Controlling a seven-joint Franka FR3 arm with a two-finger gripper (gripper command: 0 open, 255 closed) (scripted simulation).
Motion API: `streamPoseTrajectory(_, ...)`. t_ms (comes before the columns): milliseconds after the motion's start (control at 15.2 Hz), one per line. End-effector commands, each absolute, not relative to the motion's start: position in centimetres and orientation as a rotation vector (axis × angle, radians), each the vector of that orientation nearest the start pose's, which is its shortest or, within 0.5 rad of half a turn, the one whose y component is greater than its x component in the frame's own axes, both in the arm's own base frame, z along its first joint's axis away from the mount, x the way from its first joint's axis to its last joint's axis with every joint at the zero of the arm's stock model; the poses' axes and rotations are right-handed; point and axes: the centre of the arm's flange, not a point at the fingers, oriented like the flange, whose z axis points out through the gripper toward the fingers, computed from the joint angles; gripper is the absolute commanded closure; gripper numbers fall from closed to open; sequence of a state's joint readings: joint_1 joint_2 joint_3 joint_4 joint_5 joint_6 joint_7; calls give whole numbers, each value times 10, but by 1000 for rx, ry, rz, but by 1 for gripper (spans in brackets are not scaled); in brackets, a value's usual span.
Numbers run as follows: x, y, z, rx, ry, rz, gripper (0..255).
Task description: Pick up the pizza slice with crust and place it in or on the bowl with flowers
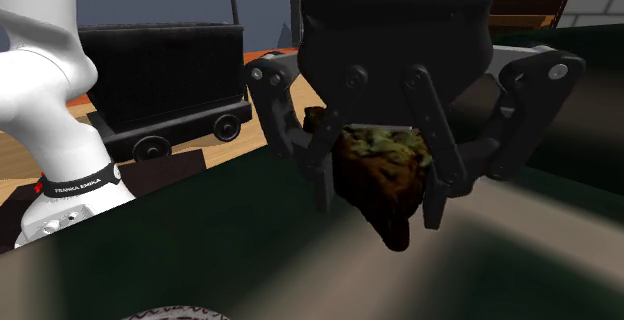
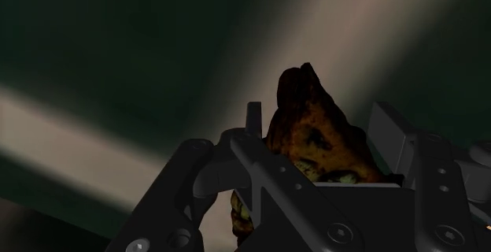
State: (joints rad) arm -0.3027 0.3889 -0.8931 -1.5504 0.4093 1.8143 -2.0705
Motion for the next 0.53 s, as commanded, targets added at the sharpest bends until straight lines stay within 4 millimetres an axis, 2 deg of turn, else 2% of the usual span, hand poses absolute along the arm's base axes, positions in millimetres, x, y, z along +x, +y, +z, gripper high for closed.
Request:
streamPoseTrajectory(0,313,-567,493,-2905,-1265,-154,255)
streamPoseTrajectory(462,229,-608,492,-2905,-1265,-154,255)
